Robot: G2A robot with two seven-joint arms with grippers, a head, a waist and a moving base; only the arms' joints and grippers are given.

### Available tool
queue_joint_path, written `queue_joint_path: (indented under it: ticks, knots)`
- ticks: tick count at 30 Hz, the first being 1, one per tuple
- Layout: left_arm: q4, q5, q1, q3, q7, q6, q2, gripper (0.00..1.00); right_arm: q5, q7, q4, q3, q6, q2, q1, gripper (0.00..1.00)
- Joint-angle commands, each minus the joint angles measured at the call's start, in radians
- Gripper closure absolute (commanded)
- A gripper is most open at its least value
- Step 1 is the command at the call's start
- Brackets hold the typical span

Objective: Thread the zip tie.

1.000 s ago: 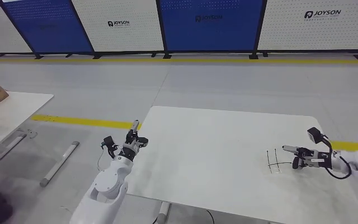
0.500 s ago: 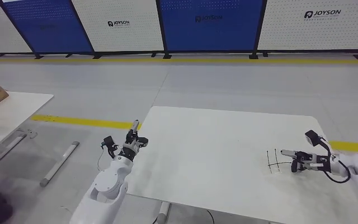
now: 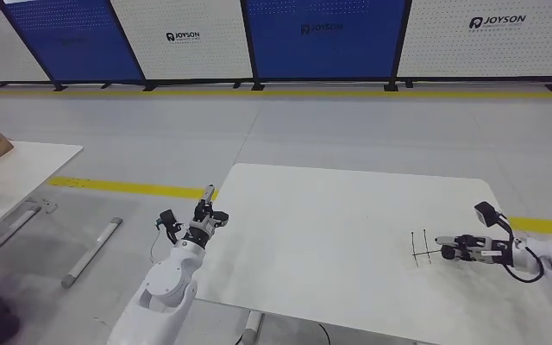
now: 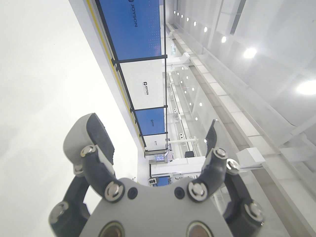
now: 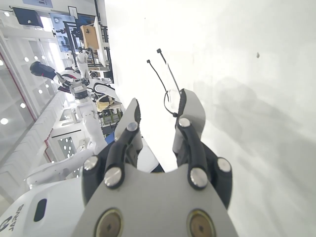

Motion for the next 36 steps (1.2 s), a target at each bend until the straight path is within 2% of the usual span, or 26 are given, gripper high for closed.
queue_joint_path:
  ticks: [1, 10, 14, 19, 22, 27, 32, 36]
  knots:
    - [0.000, 0.000, 0.000, 0.000, 0.000, 0.000, 0.000, 0.00, -0.005, -0.002, 0.006, -0.004, 0.006, -0.004, 0.003, 0.70]
    - [0.000, 0.000, 0.000, 0.000, 0.000, 0.000, 0.000, 0.00, -0.029, -0.019, 0.047, -0.016, 0.014, -0.020, 0.020, 0.67]
    - [0.000, 0.000, 0.000, 0.000, 0.000, 0.000, 0.000, 0.00, -0.033, -0.021, 0.065, -0.012, -0.004, -0.021, 0.023, 0.65]
    - [0.000, 0.000, 0.000, 0.000, 0.000, 0.000, 0.000, 0.00, -0.033, 0.000, 0.072, 0.005, -0.046, -0.012, 0.017, 0.69]
    - [0.000, 0.000, 0.000, 0.000, 0.000, 0.000, 0.000, 0.00, -0.040, 0.018, 0.046, 0.022, -0.046, 0.000, 0.007, 0.73]
    - [0.000, 0.000, 0.000, 0.000, 0.000, 0.000, 0.000, 0.00, -0.041, 0.076, -0.030, 0.068, -0.046, 0.030, -0.031, 0.72]
    - [0.000, 0.000, 0.000, 0.000, 0.000, 0.000, 0.000, 0.00, -0.063, 0.076, -0.120, 0.099, -0.046, 0.061, -0.083, 0.72]
    - [0.000, 0.000, 0.000, 0.000, 0.000, 0.000, 0.000, 0.00, -0.093, 0.063, -0.162, 0.102, -0.030, 0.068, -0.104, 0.73]
